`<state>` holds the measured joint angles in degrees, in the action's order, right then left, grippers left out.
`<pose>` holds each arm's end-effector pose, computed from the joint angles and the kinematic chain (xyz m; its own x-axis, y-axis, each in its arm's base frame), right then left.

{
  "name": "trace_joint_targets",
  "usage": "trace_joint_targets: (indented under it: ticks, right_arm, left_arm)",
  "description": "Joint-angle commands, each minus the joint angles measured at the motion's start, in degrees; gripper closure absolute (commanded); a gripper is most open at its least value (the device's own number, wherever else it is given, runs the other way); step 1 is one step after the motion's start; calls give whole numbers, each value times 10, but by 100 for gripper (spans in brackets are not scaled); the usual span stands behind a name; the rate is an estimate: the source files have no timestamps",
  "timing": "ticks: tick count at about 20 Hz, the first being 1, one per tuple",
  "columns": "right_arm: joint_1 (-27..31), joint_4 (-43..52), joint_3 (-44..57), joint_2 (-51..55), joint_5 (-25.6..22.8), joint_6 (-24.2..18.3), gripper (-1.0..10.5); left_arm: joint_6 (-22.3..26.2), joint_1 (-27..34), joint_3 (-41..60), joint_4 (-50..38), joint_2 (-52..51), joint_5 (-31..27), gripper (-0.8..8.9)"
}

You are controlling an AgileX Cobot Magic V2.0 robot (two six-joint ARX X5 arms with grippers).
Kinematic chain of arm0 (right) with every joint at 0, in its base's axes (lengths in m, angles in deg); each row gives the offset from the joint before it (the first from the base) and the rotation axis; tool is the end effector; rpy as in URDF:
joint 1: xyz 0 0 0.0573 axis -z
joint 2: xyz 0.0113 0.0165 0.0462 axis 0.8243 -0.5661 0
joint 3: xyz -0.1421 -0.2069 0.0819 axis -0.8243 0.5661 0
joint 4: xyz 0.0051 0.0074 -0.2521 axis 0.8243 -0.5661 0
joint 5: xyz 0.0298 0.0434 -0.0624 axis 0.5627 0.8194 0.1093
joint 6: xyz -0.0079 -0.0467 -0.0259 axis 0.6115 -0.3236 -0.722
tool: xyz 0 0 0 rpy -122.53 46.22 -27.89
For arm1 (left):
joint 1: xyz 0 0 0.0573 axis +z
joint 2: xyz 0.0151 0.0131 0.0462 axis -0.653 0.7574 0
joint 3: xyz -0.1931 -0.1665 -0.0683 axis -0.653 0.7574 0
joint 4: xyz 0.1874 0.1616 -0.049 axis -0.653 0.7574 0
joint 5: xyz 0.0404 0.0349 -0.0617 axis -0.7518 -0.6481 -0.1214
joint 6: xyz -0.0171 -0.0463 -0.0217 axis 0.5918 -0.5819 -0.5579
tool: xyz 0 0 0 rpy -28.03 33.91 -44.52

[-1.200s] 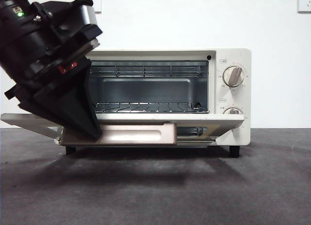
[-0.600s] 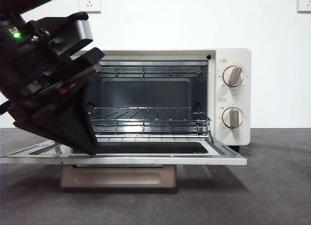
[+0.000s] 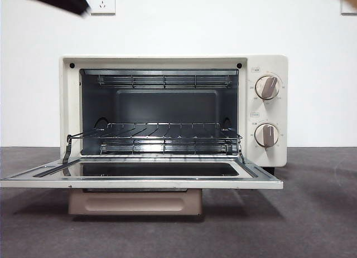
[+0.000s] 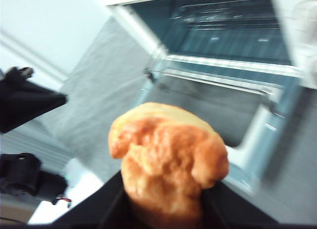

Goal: The left arm flap open the oven, the right arm pick bread and place it into oven, the left arm flap close the oven

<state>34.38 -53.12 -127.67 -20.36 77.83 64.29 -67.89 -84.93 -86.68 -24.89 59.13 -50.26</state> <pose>0.1162 0.0625 0.3060 0.4656 0.7860 -0.4067 -0.5205 0.6149 0.5924 0.1099 -0.1104 0.3092 0.5473 -0.6663 -0.5064 0.6394 0.7234 -0.2607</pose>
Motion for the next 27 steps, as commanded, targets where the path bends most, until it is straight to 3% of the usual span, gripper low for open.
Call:
trace_joint_targets:
  ticks: [1,5,11,23,27]
  right_arm:
    - [-50,90,-9,-67,-6,33,816]
    - [-130,224,-16,-197,-75,63,816]
    - [-159,240,-105,-393,-159,61,816]
    - [-158,334,-154,-523,-257,59,816]
    - [-158,367,-154,-538,-299,81,816]
  left_arm:
    - [2,-5,-36,55,-32,-14,804]
    - [1,-5,-63,109,-92,-28,804]
    - [-29,-5,-71,161,-147,3,806]
    - [-34,-5,-71,195,-162,36,806]
    - [-40,-5,-71,200,-162,36,806]
